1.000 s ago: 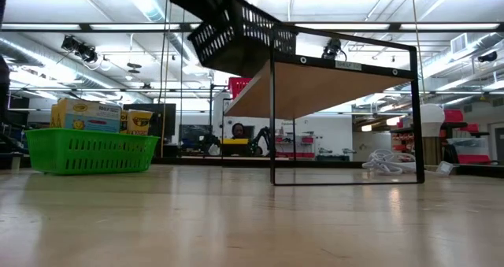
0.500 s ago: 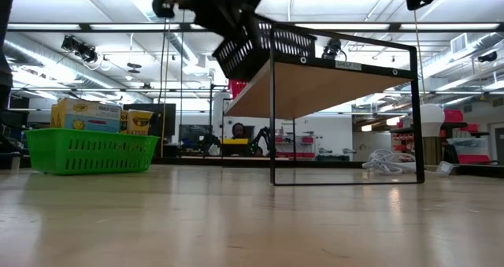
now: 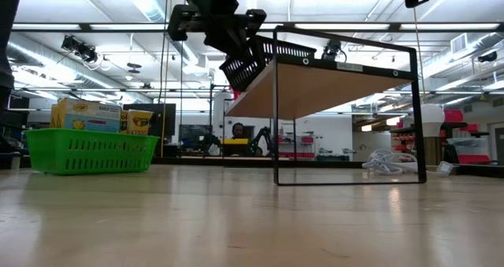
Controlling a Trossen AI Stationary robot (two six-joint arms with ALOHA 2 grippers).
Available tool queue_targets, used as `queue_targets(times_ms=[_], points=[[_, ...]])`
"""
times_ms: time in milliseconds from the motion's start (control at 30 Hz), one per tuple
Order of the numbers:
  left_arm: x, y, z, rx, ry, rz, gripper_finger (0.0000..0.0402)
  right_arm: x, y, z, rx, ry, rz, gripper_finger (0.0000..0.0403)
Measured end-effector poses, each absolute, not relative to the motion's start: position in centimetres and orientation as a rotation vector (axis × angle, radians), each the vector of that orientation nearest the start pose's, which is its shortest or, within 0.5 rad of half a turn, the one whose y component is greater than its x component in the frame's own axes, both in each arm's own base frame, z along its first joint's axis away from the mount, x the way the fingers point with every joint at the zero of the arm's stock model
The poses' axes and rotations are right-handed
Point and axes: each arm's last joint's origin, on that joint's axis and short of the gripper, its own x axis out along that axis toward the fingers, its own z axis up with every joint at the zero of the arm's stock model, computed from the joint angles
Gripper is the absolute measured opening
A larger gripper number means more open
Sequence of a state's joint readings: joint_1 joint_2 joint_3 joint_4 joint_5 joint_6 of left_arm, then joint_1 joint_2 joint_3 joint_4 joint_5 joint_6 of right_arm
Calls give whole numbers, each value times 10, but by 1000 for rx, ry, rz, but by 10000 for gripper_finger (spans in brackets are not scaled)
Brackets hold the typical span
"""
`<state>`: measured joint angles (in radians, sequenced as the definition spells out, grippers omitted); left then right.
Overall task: Pick & Place Office Desk Supplies
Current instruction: Put the black basket with rubber bands on the shelf
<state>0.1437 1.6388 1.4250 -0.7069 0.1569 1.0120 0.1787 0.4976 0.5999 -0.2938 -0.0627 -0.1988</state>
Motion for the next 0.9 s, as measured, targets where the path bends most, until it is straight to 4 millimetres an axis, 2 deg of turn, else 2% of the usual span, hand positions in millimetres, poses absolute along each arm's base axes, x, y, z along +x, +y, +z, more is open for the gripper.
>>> queue_targets(times_ms=[467,900], points=[[345,51,295,821,847,-431,14,119,23,297,-205,156,252,158],[349,46,299,878,870,-323,32,119,23,297,-202,156,251,158]])
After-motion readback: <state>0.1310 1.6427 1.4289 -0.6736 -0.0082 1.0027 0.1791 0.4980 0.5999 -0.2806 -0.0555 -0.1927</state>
